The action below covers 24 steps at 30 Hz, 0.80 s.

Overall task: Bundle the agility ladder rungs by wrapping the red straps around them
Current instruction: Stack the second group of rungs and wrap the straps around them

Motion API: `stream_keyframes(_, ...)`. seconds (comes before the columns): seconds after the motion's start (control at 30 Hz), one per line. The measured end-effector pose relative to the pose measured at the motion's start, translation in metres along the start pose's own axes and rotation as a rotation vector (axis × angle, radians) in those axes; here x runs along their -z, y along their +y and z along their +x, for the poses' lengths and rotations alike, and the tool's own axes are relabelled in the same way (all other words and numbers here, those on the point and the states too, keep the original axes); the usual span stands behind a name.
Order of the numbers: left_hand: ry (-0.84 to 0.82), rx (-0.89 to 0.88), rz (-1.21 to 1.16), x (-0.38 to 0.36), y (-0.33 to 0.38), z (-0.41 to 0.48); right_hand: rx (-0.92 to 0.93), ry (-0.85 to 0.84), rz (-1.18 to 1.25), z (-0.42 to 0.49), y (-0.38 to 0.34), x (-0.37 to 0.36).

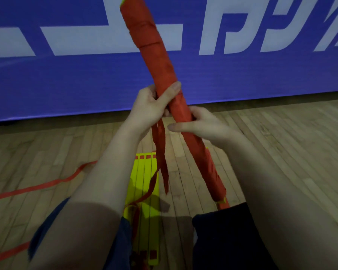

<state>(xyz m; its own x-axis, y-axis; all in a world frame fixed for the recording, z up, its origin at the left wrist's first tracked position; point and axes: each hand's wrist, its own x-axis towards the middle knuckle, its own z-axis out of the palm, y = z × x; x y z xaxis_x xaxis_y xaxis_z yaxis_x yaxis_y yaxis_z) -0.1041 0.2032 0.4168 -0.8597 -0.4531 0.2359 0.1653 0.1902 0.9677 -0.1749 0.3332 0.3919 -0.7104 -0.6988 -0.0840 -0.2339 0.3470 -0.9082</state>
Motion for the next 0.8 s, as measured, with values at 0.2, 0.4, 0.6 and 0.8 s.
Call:
stream_keyframes(0.2,-0.154,-0.067,-0.049,0.005,0.002,-0.006,-0.036,-0.605,0.452,-0.013,0.011,0.029)
stream_keyframes(0.4,-0.204,-0.047,0.049,0.014,0.011,-0.005,-0.035,-0.372,0.404,-0.011,0.007,0.026)
stream_keyframes(0.6,-0.275,0.074,0.103,0.030,0.003,-0.002,-0.042,-0.127,0.384,-0.009,0.013,0.034)
stream_keyframes(0.8,-0.272,0.130,0.149,0.037,0.007,-0.002,-0.039,0.142,0.417,-0.005,0.018,0.043)
